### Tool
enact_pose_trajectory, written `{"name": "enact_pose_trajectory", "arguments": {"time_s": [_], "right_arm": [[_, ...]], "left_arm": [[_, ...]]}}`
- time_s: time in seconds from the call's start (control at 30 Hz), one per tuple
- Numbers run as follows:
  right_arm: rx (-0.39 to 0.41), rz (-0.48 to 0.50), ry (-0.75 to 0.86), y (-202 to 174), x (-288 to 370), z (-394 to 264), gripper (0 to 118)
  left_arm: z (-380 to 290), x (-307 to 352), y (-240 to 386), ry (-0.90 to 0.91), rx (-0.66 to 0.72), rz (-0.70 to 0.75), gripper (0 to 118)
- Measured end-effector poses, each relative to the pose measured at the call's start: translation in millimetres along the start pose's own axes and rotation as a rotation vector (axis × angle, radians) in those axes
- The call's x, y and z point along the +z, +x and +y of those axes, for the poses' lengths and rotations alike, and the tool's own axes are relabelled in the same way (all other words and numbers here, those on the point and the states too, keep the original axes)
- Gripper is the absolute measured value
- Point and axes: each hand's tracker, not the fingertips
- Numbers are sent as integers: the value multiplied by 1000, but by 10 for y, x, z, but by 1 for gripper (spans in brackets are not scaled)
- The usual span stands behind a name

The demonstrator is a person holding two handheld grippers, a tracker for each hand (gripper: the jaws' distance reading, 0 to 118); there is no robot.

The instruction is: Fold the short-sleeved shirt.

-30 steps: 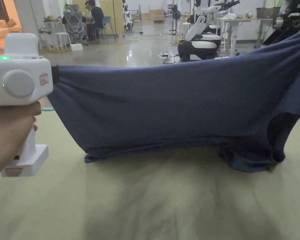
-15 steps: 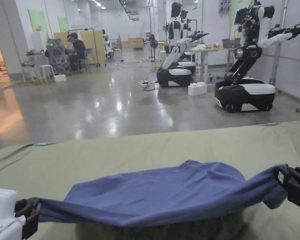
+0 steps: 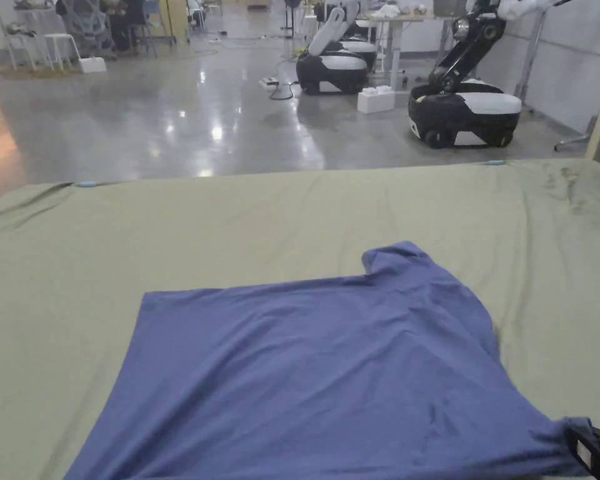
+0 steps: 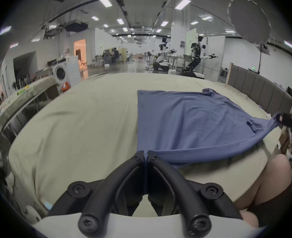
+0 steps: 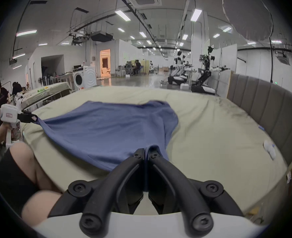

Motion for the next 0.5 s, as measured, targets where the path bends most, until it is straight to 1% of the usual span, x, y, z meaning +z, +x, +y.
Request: {"name": "enact_pose_trajectory", "arguments": {"time_s": [0.07, 0.1, 0.13, 0.17, 0.2, 0.23, 0.27, 0.3, 0.33, 0.37, 0.43, 0.47, 0.5], "right_arm": [[1, -19, -58, -32, 3, -232, 5], [16, -25, -81, -51, -14, -314, 5], [25, -17, -95, -19, -77, -452, 5], [37, -37, -96, -40, -111, -533, 8], [49, -58, -99, -62, -145, -598, 26], [65, -95, -101, -83, -174, -650, 74], [56, -90, -98, -92, -192, -692, 111], [48, -98, -93, -96, -191, -718, 118], [27, -116, -87, -100, -168, -718, 118], [-2, -122, -69, -102, -117, -709, 118], [-69, -77, 36, -94, 60, -651, 118], [-89, -113, 54, -134, 131, -599, 118], [-105, -135, 69, -172, 195, -551, 118]], "left_arm": [[-153, 29, -27, -14, 21, -13, 3], [-211, -7, -10, -21, 13, -12, 8], [-251, -35, 0, -46, -17, 1, 34], [-279, -45, 9, -47, -55, 22, 73], [-305, -45, 16, -19, -67, 32, 111], [-323, -46, 42, 4, -57, 58, 118], [-317, -44, 26, 0, -14, 64, 118], [-320, -35, 9, -12, 34, 61, 118], [-298, 80, -14, 4, 83, 36, 118], [-266, 204, 40, 89, 98, 30, 118], [-171, 442, 109, 95, 82, 56, 118], [-131, 575, 145, 108, 72, 61, 118], [-153, 586, 138, 131, 59, 67, 114]]}}
